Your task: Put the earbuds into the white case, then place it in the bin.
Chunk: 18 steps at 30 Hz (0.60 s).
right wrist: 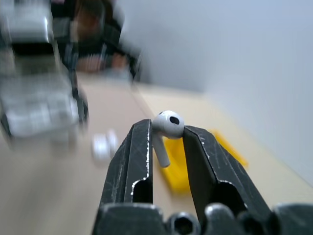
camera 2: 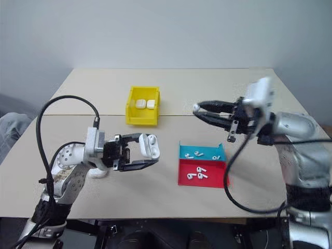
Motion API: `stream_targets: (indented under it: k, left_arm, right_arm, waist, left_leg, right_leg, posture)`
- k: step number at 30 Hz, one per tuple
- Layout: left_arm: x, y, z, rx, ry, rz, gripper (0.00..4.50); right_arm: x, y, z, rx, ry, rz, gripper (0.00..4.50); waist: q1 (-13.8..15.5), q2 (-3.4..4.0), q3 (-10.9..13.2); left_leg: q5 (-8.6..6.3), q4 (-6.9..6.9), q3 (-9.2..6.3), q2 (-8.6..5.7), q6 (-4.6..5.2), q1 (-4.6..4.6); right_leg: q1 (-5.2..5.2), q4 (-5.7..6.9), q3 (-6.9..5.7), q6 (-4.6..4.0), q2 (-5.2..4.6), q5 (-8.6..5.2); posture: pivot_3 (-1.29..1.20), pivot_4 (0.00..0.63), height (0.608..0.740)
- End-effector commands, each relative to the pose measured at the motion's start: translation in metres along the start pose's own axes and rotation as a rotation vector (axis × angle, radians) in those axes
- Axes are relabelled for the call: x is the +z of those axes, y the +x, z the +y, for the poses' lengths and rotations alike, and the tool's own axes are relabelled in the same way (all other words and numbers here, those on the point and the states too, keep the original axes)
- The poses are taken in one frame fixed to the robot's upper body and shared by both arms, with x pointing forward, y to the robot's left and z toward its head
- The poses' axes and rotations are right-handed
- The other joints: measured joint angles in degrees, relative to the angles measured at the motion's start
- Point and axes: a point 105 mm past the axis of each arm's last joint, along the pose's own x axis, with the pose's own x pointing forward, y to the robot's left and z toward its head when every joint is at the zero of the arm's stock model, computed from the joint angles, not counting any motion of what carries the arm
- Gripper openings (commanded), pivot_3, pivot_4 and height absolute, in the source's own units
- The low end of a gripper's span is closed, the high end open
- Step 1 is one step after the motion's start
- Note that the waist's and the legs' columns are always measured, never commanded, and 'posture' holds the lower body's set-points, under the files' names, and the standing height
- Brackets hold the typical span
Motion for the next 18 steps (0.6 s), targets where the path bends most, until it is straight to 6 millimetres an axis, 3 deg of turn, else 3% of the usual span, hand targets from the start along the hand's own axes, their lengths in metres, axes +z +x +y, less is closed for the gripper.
stream_targets:
  k: [1, 7, 12, 18]
  left_arm:
    - [0.018, 0.014, 0.0, -0.03, 0.004, -0.07, 2.73]
    - [0.025, 0.025, 0.004, -0.072, 0.017, -0.102, 2.73]
    - [0.031, 0.027, 0.004, -0.088, 0.022, -0.118, 2.73]
    - [0.029, 0.026, 0.002, -0.092, 0.027, -0.109, 2.73]
  right_arm:
    - [0.036, -0.006, 0.02, -0.05, 0.187, -0.271, 1.11]
    - [0.024, 0.0, 0.048, -0.046, 0.347, -0.272, 1.11]
    - [0.007, 0.006, 0.065, 0.021, 0.371, -0.195, 1.11]
    - [-0.008, 0.014, 0.07, 0.088, 0.35, -0.113, 1.11]
  waist:
    - [0.09, -0.01, 0.0]
    - [-0.06, 0.0, 0.0]
    - [0.0, 0.0, 0.0]
    - [0.07, 0.0, 0.0]
  left_leg:
    - [0.0, 0.0, -0.03, -0.01, 0.01, 0.05]
    - [-0.06, -0.01, -0.05, -0.03, 0.1, 0.21]
    - [-0.07, -0.03, -0.11, -0.03, 0.11, 0.2]
    - [-0.08, -0.02, -0.15, -0.03, 0.13, 0.18]
  right_leg:
    - [0.09, -0.04, -0.03, 0.0, 0.0, 0.0]
    - [0.42, -0.34, -0.18, 0.05, 0.01, 0.01]
    - [0.47, -0.45, -0.21, 0.06, 0.05, 0.02]
    - [0.5, -0.51, -0.25, 0.1, 0.04, 0.04]
  posture:
    - [0.0, 0.15, 0.74]
    - [0.0, 0.15, 0.74]
    - [0.0, 0.15, 0.74]
    - [0.0, 0.15, 0.74]
